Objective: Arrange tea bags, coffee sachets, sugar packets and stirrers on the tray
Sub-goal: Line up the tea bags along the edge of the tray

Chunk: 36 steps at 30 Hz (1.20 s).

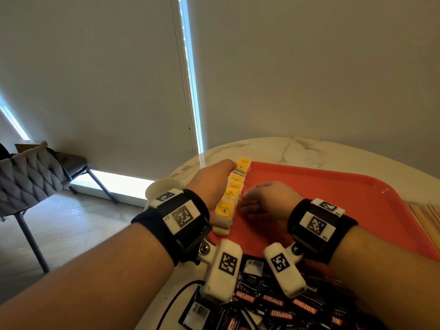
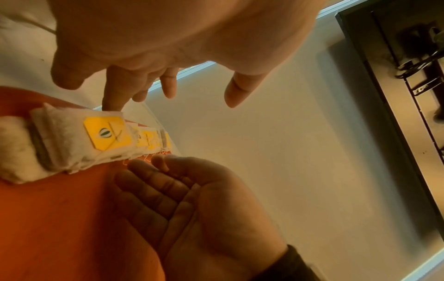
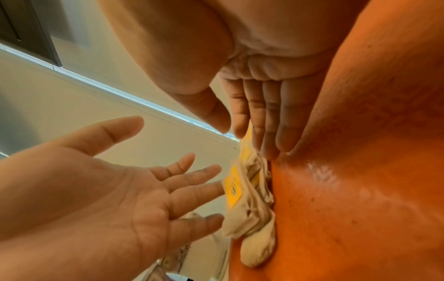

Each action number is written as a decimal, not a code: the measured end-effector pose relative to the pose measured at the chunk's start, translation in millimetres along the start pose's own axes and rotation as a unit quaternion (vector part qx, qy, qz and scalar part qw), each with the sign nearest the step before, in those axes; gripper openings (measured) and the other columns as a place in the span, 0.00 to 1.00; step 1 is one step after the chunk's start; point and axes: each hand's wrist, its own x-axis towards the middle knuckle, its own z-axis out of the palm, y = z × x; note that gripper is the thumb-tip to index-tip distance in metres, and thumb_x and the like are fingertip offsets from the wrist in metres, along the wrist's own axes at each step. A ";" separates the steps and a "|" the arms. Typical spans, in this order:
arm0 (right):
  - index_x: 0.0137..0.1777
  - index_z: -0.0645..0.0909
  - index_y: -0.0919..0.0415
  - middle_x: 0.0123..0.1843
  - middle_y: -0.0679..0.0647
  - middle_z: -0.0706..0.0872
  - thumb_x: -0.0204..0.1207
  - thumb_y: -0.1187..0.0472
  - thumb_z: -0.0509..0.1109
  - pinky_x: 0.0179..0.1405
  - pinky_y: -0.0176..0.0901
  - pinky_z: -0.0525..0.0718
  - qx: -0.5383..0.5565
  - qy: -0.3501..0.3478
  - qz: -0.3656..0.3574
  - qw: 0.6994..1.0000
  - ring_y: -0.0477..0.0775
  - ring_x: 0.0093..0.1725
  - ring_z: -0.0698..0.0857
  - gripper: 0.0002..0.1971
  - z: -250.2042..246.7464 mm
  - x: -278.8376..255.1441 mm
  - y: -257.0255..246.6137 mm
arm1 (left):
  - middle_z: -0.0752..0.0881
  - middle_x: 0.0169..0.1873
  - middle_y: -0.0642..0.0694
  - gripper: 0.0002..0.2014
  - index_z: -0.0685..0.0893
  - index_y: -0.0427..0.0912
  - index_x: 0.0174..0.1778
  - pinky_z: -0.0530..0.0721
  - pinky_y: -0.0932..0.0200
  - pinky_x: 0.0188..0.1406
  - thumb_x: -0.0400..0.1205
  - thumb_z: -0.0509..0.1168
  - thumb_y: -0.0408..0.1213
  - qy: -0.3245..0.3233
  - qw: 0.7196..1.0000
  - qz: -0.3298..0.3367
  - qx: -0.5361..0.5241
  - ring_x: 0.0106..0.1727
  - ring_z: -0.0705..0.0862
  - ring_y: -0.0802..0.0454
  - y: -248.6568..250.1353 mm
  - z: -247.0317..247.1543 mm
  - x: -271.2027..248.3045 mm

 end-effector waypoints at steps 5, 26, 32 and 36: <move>0.57 0.86 0.73 0.51 0.68 0.93 0.80 0.70 0.71 0.44 0.51 0.89 -0.003 -0.010 -0.004 1.000 0.59 0.39 0.90 0.09 3.2 5.2 0.5 | 0.79 0.37 0.52 0.13 0.78 0.52 0.38 0.83 0.45 0.56 0.87 0.67 0.49 0.015 1.000 -0.010 0.000 0.38 0.77 0.54 0.8 5.2 7.6; 0.61 0.86 0.63 0.56 0.55 0.92 0.84 0.60 0.69 0.55 0.53 0.88 0.108 0.030 0.011 0.994 0.58 0.54 0.90 0.10 4.8 22.4 -7.8 | 0.80 0.54 0.44 0.27 0.73 0.43 0.83 0.82 0.40 0.73 0.90 0.61 0.51 0.020 0.999 0.009 0.031 0.47 0.78 0.44 17.6 19.1 45.0; 0.55 0.86 0.58 0.55 0.55 0.91 0.86 0.55 0.69 0.62 0.57 0.87 0.125 0.028 0.013 0.992 0.55 0.51 0.88 0.08 2.5 24.3 -7.1 | 0.75 0.76 0.41 0.36 0.72 0.46 0.83 0.83 0.39 0.70 0.81 0.66 0.58 0.041 0.999 0.015 0.029 0.64 0.79 0.39 13.6 20.8 57.5; 0.66 0.83 0.58 0.63 0.55 0.85 0.84 0.47 0.69 0.63 0.60 0.87 0.134 0.051 0.011 0.990 0.57 0.60 0.86 0.18 0.2 32.7 -10.1 | 0.77 0.74 0.37 0.26 0.72 0.41 0.84 0.81 0.45 0.70 0.90 0.62 0.48 0.013 0.999 0.036 0.038 0.68 0.81 0.37 22.9 22.2 69.2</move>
